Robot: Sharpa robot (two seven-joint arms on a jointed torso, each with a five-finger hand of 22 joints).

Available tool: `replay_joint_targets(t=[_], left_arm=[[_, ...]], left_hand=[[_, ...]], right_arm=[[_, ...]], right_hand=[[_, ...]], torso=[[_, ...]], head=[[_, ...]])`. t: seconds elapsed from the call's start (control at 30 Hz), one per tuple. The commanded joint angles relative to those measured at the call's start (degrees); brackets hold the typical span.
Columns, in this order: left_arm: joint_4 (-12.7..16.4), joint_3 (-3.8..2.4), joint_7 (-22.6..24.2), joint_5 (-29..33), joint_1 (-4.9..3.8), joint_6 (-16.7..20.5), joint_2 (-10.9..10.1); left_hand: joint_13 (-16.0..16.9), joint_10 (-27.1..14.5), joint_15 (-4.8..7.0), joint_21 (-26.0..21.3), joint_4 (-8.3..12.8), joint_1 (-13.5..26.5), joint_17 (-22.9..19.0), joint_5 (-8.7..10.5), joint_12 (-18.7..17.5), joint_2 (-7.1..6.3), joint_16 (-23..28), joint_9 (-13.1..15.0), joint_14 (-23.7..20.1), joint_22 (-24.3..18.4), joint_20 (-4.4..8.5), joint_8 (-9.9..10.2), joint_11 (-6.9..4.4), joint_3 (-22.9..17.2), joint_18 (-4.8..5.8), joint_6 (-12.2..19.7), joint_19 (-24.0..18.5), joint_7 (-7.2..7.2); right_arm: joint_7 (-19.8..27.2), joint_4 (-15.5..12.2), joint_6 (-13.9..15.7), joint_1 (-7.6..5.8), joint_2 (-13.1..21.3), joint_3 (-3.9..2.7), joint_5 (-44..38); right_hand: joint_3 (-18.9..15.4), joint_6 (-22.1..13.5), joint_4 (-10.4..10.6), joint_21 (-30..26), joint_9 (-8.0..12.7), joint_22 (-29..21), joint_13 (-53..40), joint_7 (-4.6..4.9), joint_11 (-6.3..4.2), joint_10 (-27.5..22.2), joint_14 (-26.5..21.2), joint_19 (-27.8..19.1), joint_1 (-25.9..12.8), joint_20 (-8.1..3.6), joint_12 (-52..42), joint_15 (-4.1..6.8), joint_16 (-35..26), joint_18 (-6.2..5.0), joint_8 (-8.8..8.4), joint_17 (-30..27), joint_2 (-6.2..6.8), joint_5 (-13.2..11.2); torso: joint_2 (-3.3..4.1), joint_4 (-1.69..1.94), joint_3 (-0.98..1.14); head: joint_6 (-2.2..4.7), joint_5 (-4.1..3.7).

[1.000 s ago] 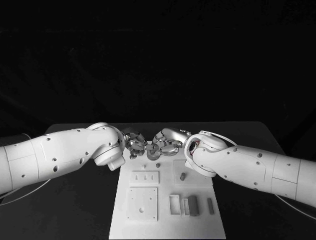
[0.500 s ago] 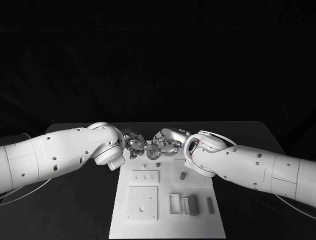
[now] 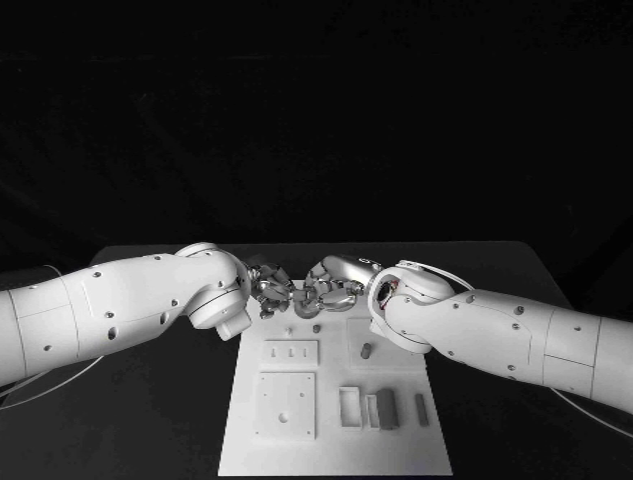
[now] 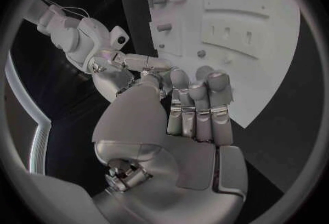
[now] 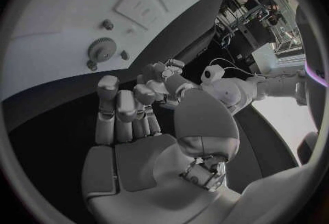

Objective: Assemble the parts on the task board

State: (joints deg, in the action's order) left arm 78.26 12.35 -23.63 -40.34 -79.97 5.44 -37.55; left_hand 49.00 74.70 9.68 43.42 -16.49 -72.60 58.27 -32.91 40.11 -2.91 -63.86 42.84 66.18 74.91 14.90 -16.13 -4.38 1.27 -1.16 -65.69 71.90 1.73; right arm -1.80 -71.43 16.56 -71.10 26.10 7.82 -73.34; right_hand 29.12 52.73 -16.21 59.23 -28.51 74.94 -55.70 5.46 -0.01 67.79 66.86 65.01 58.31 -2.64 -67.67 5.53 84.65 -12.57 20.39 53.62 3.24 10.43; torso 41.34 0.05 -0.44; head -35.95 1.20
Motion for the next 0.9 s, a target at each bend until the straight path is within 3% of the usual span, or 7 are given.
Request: replay_joint_targets(t=[0.03,0.27,0.63,0.9], left_arm=[[0.0,0.00,-0.4,1.7,-0.03,-0.4,-0.1],[0.0,0.00,-0.4,2.2,-0.03,-0.6,-0.1],[-0.1,0.00,-0.3,4.0,-0.03,-0.4,0.0],[-0.4,0.00,0.0,6.2,-0.03,0.2,0.0]], left_hand=[[-0.1,-0.7,-0.12,-0.2,0.4,-1.5,-0.2,-1.49,-0.1,0.50,-0.4,0.1,-0.5,1.1,-0.02,0.6,0.27,-0.9,-4.08,0.6,-0.5,0.42],[-0.2,-1.1,-0.49,-0.3,0.6,-3.2,-0.4,-3.77,-0.2,0.68,-0.5,-0.2,-1.0,1.1,-0.27,1.8,0.80,-1.5,-4.02,1.9,-1.0,1.00],[-0.3,-1.6,-0.86,-0.3,0.7,-4.5,-0.7,-4.18,-0.3,0.58,-0.5,-0.9,-1.5,1.1,-0.57,3.0,1.28,-1.8,-4.07,3.1,-1.5,1.53],[-0.4,-1.7,-1.00,-0.3,1.9,-7.1,-1.0,-4.39,-0.3,1.49,-0.6,-1.2,-1.6,1.1,-0.79,3.3,1.36,-2.9,-4.15,2.9,-1.7,1.60]], right_arm=[[0.2,0.0,-0.7,0.09,-0.1,-0.02,-0.7],[0.2,0.1,-0.7,0.18,-0.1,-0.02,-0.7],[0.2,0.2,-1.0,0.26,-0.2,-0.01,-0.7],[0.2,0.3,-1.3,0.40,-0.4,0.05,-0.7]], right_hand=[[0.4,1.4,-0.1,-0.1,-0.1,0.4,0.0,0.92,-0.02,0.2,0.2,0.2,-0.4,-0.33,0.0,0.32,0.3,-2.43,0.07,0.0,-0.40,0.3],[0.5,1.4,-0.2,-0.1,-0.1,0.4,0.0,0.90,-0.04,0.2,0.3,0.3,-0.3,-0.36,0.0,0.34,0.3,-2.43,0.06,0.1,-0.50,0.3],[0.6,1.5,-0.2,-0.1,-0.2,0.4,0.0,0.87,-0.07,0.3,0.4,0.3,-0.2,-0.40,0.1,0.37,0.3,-2.43,0.05,0.1,-0.63,0.4],[0.7,1.5,-0.2,-0.1,-0.2,0.4,0.0,0.86,-0.08,0.3,0.4,0.3,-0.2,-0.40,0.1,0.37,0.3,-2.43,0.05,0.1,-0.67,0.4]], torso=[[0.02,0.00,-0.01],[0.02,0.04,-0.04],[0.02,0.01,-0.01],[0.04,0.03,0.01]], head=[[-0.02,-0.02],[-0.12,0.08],[-0.21,0.01],[-0.40,0.00]])
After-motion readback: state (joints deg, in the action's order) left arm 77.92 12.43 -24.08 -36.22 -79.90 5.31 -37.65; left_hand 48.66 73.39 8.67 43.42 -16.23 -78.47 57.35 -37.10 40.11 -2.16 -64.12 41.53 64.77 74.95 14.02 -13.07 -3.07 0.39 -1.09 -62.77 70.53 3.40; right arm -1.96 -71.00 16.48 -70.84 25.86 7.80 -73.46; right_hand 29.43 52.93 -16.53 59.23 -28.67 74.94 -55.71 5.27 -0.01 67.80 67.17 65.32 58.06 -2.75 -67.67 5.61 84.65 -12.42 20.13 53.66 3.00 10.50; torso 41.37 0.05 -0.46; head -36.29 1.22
